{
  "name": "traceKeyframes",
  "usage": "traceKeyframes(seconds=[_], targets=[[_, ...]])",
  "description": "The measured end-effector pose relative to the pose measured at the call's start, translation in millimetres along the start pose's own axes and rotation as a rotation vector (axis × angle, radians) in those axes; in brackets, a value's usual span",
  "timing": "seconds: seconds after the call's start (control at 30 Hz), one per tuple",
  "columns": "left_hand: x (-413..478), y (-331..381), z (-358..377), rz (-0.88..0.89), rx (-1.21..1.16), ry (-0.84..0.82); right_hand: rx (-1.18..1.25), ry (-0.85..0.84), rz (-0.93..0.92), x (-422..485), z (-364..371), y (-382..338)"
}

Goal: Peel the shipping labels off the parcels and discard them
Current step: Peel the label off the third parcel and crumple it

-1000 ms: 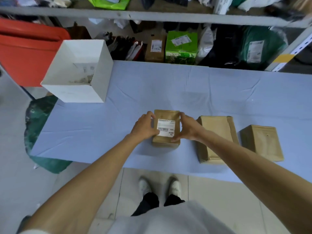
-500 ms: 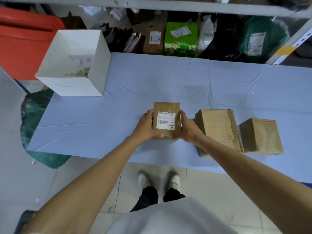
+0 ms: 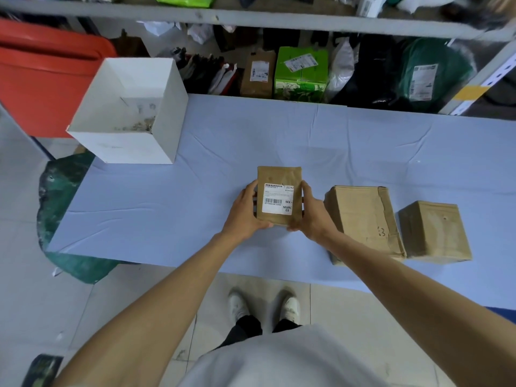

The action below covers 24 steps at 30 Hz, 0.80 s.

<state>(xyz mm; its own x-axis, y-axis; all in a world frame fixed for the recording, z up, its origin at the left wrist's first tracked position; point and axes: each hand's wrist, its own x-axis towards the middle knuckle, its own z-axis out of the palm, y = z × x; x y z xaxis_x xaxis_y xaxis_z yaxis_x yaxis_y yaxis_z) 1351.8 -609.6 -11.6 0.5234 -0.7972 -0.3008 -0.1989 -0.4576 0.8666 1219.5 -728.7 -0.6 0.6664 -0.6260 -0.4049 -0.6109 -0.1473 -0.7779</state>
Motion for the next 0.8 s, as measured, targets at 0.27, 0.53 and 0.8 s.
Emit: traceKeyframes(seconds=[0.27, 0.53, 0.8], targets=[[0, -1, 1, 0.036, 0.045, 0.013, -0.118, -0.003, -0.004, 3, 1, -3], [0, -4, 4, 0.055, 0.119, 0.023, -0.174, -0.001, -0.017, 5, 2, 3], [2, -7, 8, 0.046, 0.131, 0.035, -0.149, 0.016, 0.007, 6, 4, 3]])
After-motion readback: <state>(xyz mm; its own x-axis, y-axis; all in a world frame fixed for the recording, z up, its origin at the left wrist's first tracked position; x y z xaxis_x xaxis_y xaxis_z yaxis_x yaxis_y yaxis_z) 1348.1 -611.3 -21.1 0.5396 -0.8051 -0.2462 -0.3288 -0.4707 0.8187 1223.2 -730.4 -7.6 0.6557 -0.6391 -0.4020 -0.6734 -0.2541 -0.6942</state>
